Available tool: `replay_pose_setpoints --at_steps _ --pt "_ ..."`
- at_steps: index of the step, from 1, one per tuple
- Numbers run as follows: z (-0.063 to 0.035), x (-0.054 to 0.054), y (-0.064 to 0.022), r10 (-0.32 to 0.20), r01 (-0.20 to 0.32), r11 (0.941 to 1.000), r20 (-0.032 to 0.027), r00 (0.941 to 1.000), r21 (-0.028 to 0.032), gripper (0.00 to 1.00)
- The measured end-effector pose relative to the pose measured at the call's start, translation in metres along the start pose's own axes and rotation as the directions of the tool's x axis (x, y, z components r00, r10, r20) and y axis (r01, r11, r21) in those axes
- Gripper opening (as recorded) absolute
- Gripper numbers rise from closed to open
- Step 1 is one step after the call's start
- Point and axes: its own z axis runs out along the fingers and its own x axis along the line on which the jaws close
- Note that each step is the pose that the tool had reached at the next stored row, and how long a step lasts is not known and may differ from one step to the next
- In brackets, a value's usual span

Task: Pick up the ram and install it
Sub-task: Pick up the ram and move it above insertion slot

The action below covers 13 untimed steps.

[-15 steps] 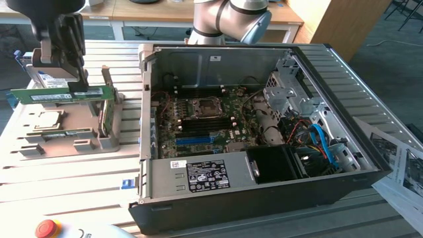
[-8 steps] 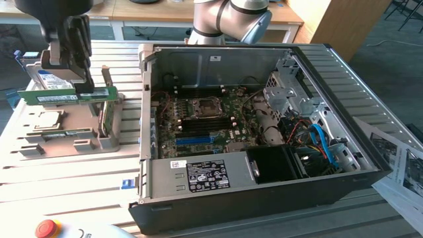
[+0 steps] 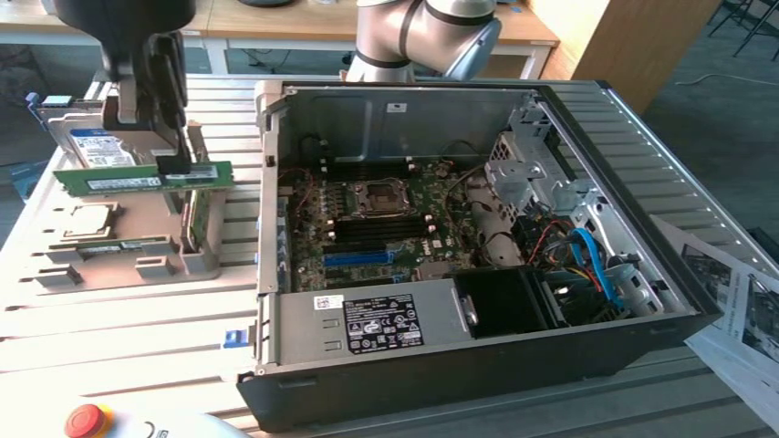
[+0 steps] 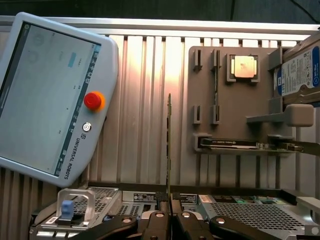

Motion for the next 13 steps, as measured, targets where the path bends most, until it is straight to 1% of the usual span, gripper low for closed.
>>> replay_pose_setpoints --at_steps 13 --pt "-0.0009 0.006 -0.0216 0.000 0.000 1.0000 0.0000 1.0000 0.0000 0.12"
